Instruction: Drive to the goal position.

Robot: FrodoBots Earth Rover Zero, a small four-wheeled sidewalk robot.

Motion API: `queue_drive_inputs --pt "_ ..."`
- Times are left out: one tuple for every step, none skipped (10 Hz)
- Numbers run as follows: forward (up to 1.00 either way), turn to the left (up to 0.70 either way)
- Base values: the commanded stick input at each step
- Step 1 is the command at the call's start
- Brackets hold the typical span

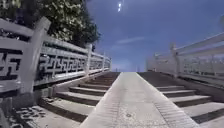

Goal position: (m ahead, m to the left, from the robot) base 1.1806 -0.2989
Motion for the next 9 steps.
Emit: queue_drive_inputs --pt "0.45 -0.27" --pt "0.45 -0.27" --pt "0.45 0.0" --pt "0.45 0.0" --pt "0.45 0.0" --pt "0.45 0.0" --pt "0.45 0.0" --pt "0.45 -0.02" --pt "0.45 -0.21"
